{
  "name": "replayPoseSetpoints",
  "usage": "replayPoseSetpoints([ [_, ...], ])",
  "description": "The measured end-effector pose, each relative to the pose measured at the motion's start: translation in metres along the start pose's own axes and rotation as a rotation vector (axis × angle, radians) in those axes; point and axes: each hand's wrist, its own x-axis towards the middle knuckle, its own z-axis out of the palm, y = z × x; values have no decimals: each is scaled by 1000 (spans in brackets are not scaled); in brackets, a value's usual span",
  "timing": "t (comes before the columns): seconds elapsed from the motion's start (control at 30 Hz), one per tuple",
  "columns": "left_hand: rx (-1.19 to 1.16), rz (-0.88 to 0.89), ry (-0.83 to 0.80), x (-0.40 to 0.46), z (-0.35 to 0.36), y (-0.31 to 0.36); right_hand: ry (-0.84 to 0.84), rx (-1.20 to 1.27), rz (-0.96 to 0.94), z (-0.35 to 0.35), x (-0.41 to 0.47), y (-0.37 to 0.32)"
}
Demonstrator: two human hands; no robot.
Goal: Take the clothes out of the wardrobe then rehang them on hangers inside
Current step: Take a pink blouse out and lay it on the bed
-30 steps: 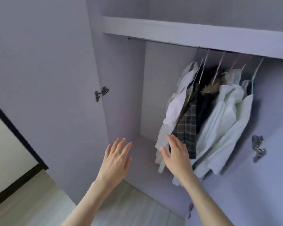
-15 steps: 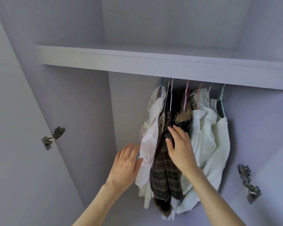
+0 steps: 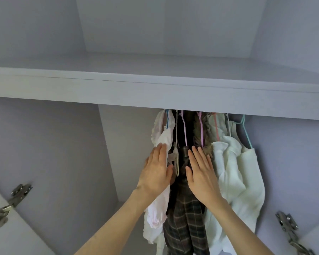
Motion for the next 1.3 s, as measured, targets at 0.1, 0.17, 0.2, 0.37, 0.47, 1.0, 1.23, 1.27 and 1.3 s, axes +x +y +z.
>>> replayPoseSetpoints([
  [0.1,-16,-94,2,20,1,-1,5,-18,-1,2,-1,10],
  [0.17,-53,-142,-6,35,1,0,1,-14,2,1,-4,14],
  [0.2,-82,-163,-11,43,2,1,2,-3,-1,1,-4,15],
  [0.37,-290,-333,-41,67,3,3,-17,32,-14,4,-4,19],
  [0.47,-379,-348,21,64,2,1,-5,47,-23,6,-4,21],
  [1.0,-502,-246,225,51,-35,5,-63,784,147,-34,89,-38],
  [1.23,-551,-234,200,23,-36,-1,-256,1159,567,-25,143,-60],
  [1.27,-550,-253,186,18,-34,-6,-274,1171,592,-23,141,-63],
  [1.3,-549,-262,171,11,-33,-9,-293,1178,604,-20,137,-66],
])
